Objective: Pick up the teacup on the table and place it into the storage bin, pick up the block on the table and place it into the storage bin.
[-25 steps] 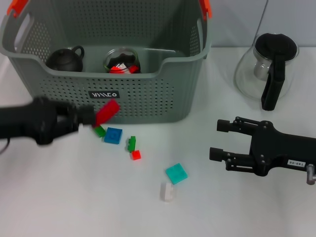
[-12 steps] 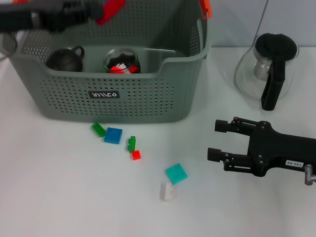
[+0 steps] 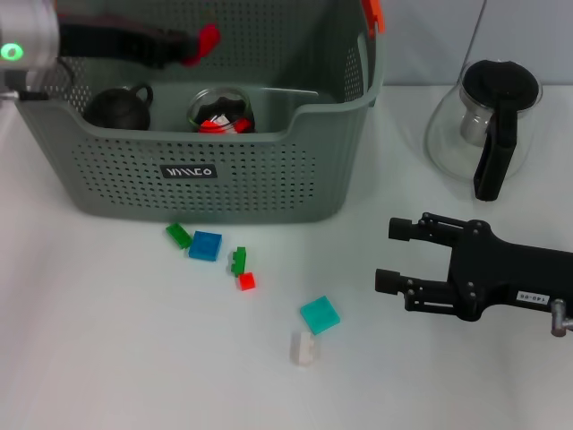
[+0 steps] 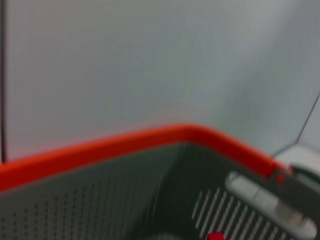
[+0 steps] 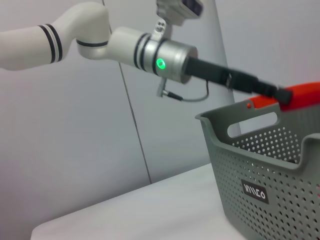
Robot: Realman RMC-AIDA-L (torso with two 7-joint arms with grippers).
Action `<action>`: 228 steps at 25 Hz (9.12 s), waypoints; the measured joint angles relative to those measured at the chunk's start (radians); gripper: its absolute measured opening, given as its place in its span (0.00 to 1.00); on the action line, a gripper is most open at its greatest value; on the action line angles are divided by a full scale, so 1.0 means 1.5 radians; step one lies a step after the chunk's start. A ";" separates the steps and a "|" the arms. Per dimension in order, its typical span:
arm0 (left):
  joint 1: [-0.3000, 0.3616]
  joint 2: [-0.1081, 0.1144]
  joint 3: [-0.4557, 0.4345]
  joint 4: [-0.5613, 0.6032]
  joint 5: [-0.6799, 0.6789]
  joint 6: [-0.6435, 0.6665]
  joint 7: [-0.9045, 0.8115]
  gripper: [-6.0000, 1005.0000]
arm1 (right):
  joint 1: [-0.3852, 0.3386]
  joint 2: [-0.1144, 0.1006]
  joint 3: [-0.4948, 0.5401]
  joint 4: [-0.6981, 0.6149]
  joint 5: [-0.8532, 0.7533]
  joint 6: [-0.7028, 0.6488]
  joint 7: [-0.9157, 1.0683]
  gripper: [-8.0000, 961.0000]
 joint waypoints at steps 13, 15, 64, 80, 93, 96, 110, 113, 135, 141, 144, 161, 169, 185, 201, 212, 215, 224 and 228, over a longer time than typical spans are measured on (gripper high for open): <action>-0.005 -0.021 0.044 0.019 0.050 -0.055 -0.099 0.21 | -0.002 0.000 0.001 0.000 0.000 -0.001 -0.001 0.86; 0.014 -0.022 0.041 0.040 0.019 -0.053 -0.095 0.21 | -0.002 0.000 0.001 0.000 0.000 -0.002 -0.002 0.86; 0.212 -0.112 -0.126 -0.252 -0.110 -0.085 0.646 0.61 | -0.006 0.003 0.003 0.001 0.004 -0.002 0.004 0.85; 0.178 -0.111 -0.104 -0.285 -0.110 -0.164 0.652 0.61 | -0.006 0.003 0.003 0.001 0.002 -0.002 0.004 0.86; 0.205 -0.112 -0.080 -0.267 -0.110 -0.087 0.648 0.61 | -0.009 0.001 0.003 0.001 0.004 -0.003 0.013 0.86; 0.218 -0.111 -0.079 -0.253 -0.106 -0.036 0.648 0.61 | -0.009 0.000 0.003 0.001 0.004 -0.003 0.014 0.86; 0.205 -0.112 -0.089 -0.232 -0.075 -0.049 0.647 0.61 | -0.003 0.002 0.011 0.001 0.001 -0.002 0.015 0.86; 0.195 -0.112 -0.089 -0.241 -0.076 -0.068 0.648 0.60 | -0.005 0.002 0.011 0.001 0.001 -0.002 0.015 0.86; 0.207 -0.113 -0.087 -0.245 -0.073 -0.052 0.645 0.55 | -0.008 0.000 0.011 0.001 0.000 -0.003 0.015 0.86; 0.200 -0.115 -0.088 -0.256 -0.081 -0.101 0.645 0.53 | -0.006 0.001 0.011 0.001 0.000 -0.003 0.015 0.86; 0.194 -0.115 -0.088 -0.267 -0.095 -0.117 0.645 0.53 | -0.006 0.001 0.011 0.001 0.000 -0.003 0.015 0.86; 0.175 -0.114 -0.088 -0.302 -0.113 -0.175 0.643 0.49 | -0.007 0.001 0.011 0.001 0.000 -0.004 0.016 0.86; 0.196 -0.112 -0.098 -0.274 -0.118 -0.164 0.613 0.46 | -0.008 0.000 0.011 0.001 0.000 -0.004 0.016 0.86; 0.184 -0.114 -0.090 -0.291 -0.118 -0.164 0.612 0.44 | -0.006 0.000 0.011 0.001 0.000 -0.004 0.021 0.86; 0.179 -0.114 -0.087 -0.294 -0.112 -0.165 0.612 0.42 | -0.008 0.000 0.011 0.001 0.000 -0.004 0.021 0.86; 0.184 -0.111 -0.087 -0.286 -0.112 -0.152 0.588 0.11 | -0.008 0.000 0.011 0.001 0.000 -0.009 0.021 0.86; 0.193 -0.108 -0.087 -0.272 -0.110 -0.128 0.573 0.11 | -0.008 -0.001 0.011 0.001 0.000 -0.011 0.021 0.86; 0.222 -0.087 -0.095 -0.195 -0.012 0.039 0.481 0.11 | -0.008 -0.002 0.011 0.001 0.001 -0.013 0.021 0.86; 0.230 -0.079 -0.099 -0.169 -0.008 0.121 0.458 0.11 | -0.007 -0.002 0.011 0.001 0.000 -0.013 0.021 0.86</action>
